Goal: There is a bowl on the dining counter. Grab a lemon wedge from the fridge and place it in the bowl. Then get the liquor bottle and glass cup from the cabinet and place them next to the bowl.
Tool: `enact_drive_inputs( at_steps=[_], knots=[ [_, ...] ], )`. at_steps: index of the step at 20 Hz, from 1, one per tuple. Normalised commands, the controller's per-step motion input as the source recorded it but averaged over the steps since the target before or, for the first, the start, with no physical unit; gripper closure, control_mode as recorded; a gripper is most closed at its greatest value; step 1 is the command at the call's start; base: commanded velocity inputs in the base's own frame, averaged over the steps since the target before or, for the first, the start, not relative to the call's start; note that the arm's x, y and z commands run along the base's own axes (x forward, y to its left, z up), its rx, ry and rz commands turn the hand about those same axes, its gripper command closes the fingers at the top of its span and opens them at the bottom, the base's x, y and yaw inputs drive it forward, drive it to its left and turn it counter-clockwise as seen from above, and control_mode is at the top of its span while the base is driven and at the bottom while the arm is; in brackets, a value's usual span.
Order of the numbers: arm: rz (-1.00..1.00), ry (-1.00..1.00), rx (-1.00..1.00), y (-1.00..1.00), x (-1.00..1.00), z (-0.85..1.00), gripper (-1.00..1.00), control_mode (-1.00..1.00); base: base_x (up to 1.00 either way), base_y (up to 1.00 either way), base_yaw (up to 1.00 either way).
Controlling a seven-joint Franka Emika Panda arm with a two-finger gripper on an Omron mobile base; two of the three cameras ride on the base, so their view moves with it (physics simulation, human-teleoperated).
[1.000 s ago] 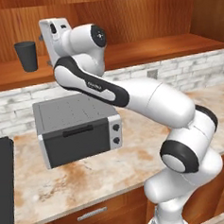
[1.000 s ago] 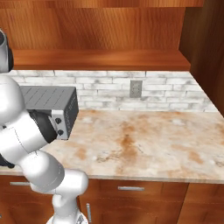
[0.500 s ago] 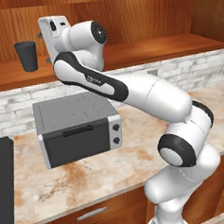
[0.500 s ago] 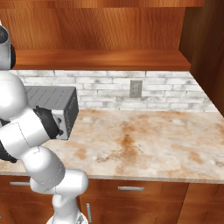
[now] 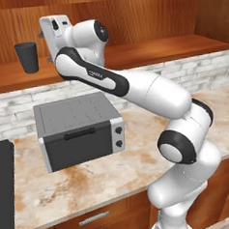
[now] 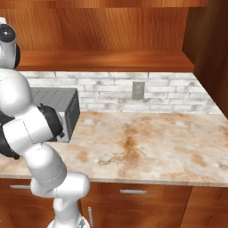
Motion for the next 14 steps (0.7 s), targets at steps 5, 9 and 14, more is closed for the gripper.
enact_drive_inputs(
  at_steps=[5,9,14],
  knots=[
    [0.00,0.00,-0.01,0.00,0.02,0.00,-1.00,-1.00,0.00,0.00,0.00],
    [0.00,0.00,-0.05,0.01,0.00,0.00,-1.00,-1.00,0.00,0.00,0.00],
    [0.00,0.01,-0.05,0.02,0.02,0.00,-1.00,-1.00,0.00,0.00,0.00]
  ],
)
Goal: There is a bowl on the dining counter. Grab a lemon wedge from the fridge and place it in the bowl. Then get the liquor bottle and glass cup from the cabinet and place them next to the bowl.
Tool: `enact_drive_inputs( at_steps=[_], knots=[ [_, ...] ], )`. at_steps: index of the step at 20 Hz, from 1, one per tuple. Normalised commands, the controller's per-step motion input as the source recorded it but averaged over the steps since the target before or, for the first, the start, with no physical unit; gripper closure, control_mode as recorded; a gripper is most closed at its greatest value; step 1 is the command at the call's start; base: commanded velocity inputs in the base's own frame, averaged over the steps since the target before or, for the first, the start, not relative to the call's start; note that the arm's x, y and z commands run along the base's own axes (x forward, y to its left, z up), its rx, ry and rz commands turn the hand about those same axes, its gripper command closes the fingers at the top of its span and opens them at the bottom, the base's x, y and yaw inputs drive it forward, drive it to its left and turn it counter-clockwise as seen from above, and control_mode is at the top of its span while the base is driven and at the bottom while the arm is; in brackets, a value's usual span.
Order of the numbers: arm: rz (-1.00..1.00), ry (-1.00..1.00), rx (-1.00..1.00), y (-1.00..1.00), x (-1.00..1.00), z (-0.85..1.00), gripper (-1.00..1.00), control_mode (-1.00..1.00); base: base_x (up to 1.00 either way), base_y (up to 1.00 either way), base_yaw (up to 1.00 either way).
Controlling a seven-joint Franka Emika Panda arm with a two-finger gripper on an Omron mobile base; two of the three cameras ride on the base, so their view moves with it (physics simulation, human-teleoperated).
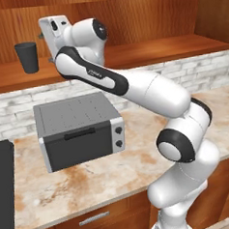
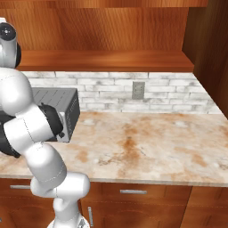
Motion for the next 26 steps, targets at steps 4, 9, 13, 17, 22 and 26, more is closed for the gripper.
enact_drive_inputs(
  at_steps=[4,9,13,17,22,26],
  knots=[
    [0.00,0.01,-0.04,0.11,0.14,0.00,-1.00,-1.00,0.00,0.00,0.00],
    [0.00,0.00,-0.01,0.15,0.25,0.00,-1.00,-1.00,0.00,0.00,0.00],
    [0.00,0.00,0.00,0.13,0.28,0.00,-1.00,-1.00,0.00,0.00,0.00],
    [0.01,0.00,0.00,0.11,0.10,0.00,-1.00,-1.00,0.00,0.00,0.00],
    [0.00,0.00,0.00,0.16,0.02,0.00,-1.00,-1.00,0.00,0.00,0.00],
    [0.00,0.00,0.00,0.12,0.06,0.00,-1.00,-1.00,0.00,0.00,0.00]
  ],
)
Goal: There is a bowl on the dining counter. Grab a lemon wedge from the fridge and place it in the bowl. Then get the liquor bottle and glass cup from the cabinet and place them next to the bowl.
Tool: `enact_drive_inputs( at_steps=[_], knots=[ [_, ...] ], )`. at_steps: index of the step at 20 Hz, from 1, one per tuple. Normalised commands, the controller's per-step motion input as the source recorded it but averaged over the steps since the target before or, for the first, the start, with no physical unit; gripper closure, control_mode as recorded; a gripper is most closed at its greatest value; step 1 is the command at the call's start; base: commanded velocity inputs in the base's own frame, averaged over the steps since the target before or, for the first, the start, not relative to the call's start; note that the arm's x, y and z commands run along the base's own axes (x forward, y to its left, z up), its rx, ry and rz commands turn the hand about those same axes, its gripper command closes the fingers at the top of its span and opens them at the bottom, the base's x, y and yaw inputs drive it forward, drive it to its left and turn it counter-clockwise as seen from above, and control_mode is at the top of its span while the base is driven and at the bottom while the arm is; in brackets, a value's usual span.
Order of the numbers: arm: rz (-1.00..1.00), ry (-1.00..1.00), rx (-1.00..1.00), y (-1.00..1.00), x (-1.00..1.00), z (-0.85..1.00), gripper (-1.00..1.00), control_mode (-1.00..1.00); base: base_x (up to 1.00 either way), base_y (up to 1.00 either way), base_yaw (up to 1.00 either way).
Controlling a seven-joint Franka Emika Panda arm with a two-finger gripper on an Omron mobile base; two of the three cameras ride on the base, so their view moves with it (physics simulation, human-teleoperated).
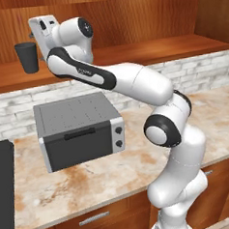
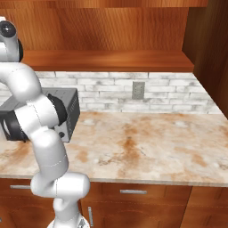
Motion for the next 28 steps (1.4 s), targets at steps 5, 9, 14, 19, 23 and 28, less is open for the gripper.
enact_drive_inputs(
  at_steps=[5,9,14,19,23,28],
  knots=[
    [0.02,0.01,0.00,0.02,0.17,0.00,-1.00,-1.00,0.00,0.00,0.00],
    [0.02,0.01,0.00,0.05,0.19,0.00,-1.00,-1.00,0.00,0.00,0.00],
    [0.00,0.01,-0.02,0.15,0.18,-0.01,-1.00,-1.00,0.00,0.00,0.00],
    [0.00,0.01,-0.01,0.21,0.16,-0.01,-1.00,-1.00,0.00,0.00,0.00],
    [0.00,0.00,-0.01,0.15,0.01,0.00,-1.00,-1.00,0.00,0.00,0.00],
    [0.04,-0.01,0.00,-0.03,-0.05,0.00,-1.00,-1.00,0.00,0.00,0.00]
  ],
)
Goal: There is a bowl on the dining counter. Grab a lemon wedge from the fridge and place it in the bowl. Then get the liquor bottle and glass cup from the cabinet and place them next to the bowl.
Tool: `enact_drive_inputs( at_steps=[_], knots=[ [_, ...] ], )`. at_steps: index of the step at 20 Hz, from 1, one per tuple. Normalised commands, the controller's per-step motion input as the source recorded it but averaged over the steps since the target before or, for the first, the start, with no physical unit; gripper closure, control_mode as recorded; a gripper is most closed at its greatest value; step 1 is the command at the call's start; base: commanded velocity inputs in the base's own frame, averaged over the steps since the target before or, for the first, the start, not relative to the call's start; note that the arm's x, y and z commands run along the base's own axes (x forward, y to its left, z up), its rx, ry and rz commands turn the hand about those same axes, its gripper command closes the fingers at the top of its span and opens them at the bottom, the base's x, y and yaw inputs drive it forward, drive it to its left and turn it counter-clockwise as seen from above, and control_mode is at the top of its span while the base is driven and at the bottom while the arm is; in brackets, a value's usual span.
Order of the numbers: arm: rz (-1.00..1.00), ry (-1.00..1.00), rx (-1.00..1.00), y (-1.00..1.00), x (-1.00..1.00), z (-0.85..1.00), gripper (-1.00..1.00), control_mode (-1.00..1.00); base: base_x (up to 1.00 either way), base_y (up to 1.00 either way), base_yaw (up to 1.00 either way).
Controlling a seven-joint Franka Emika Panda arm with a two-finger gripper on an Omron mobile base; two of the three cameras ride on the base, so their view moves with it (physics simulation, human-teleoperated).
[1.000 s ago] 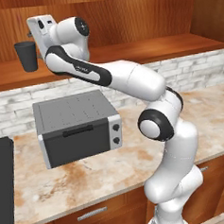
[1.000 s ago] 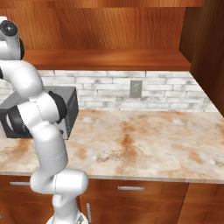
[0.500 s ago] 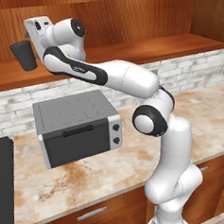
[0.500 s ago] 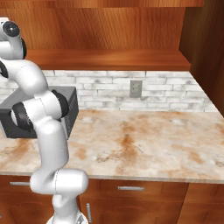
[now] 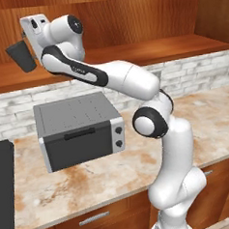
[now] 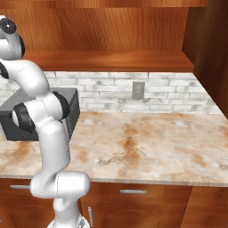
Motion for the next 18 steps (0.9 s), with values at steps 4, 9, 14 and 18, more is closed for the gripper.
enact_drive_inputs(
  at_steps=[4,9,14,18],
  knots=[
    [0.07,-0.04,0.00,-0.18,-0.16,0.00,-1.00,-1.00,0.00,0.00,0.00],
    [0.08,-0.03,0.00,-0.24,-0.14,0.00,-1.00,-1.00,0.00,0.00,0.00],
    [0.06,0.00,0.00,-0.09,-0.01,0.00,-1.00,-1.00,0.00,0.00,0.00],
    [0.05,0.00,0.00,0.00,0.00,-0.04,-1.00,-1.00,0.00,0.00,0.00]
  ],
)
